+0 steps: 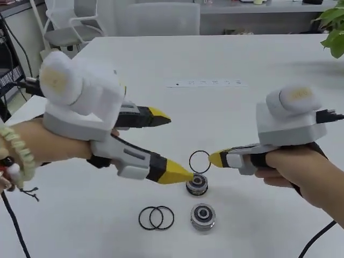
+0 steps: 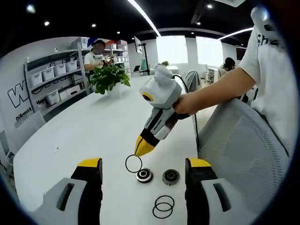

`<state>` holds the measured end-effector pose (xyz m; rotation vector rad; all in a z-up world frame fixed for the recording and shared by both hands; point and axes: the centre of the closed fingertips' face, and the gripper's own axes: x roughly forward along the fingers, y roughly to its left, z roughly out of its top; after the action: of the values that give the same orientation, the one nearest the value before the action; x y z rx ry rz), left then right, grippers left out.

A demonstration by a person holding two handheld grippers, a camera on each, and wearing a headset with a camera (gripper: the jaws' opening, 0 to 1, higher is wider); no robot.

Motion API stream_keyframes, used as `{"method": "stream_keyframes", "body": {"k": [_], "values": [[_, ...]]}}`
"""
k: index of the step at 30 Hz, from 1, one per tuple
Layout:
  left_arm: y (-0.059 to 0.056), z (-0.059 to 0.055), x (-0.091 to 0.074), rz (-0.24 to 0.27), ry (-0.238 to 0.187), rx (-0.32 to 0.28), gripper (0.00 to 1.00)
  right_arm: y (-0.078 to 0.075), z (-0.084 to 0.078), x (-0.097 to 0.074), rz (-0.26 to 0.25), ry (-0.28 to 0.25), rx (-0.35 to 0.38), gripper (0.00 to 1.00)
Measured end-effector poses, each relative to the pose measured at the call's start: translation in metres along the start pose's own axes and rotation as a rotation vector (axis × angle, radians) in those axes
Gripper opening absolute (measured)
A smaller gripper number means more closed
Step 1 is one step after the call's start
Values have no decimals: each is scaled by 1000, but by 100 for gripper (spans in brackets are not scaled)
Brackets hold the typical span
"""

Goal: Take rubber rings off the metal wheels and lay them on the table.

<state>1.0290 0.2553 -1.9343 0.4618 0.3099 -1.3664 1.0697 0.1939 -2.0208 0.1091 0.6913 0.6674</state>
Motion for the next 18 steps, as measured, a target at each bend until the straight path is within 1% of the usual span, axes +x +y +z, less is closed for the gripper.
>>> {"method": "stream_keyframes", "body": {"k": [4, 6, 10, 12, 15, 17, 18], "values": [[-4, 3, -18, 18, -12, 9, 77, 5, 6, -4, 14, -21, 8, 0], [-6, 1, -30, 30, -11, 6, 80, 8, 7, -4, 22, -28, 9, 0], [-9, -8, -51, 67, 3, 0, 85, 16, 12, -5, 48, -40, 9, 0], [-12, -11, -60, 86, -2, -22, 87, 21, 14, -5, 62, -43, 1, 0], [-14, -16, -71, 118, -18, -61, 92, 28, 15, -3, 80, -42, -12, 0], [-13, -20, -80, 127, -47, -89, 97, 33, 15, -2, 95, -40, -20, 0], [-16, -20, -83, 124, -73, -108, 100, 37, 15, -2, 106, -37, -21, 0]]}}
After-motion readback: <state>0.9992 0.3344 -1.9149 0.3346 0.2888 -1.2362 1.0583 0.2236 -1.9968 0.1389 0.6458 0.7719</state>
